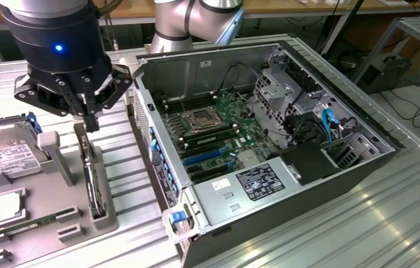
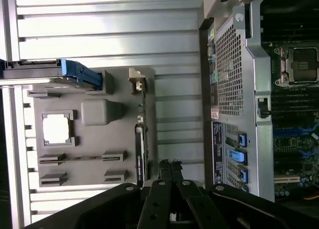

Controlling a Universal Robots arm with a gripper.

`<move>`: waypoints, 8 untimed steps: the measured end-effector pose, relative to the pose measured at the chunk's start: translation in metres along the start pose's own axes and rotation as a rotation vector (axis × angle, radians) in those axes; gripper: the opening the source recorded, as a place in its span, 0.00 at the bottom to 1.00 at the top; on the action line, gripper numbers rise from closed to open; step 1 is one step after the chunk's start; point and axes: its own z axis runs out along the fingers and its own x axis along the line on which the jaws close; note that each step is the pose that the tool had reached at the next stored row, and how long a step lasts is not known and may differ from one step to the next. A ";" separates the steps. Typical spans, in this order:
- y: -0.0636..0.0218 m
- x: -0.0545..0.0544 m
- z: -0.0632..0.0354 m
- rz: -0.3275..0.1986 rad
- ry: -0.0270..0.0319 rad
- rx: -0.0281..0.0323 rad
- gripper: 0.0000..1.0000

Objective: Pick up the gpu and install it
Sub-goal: 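Reach for the gpu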

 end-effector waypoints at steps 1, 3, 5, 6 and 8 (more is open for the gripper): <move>0.0019 0.004 0.0002 0.000 0.0000 0.0000 0.11; 0.0054 0.011 0.0005 -0.001 0.0001 0.0000 0.11; 0.0058 0.017 0.0009 -0.001 0.0000 0.0000 0.11; 0.0058 0.020 0.0011 -0.001 0.0000 0.0000 0.11; 0.0065 0.028 0.0012 -0.001 0.0002 0.0002 0.11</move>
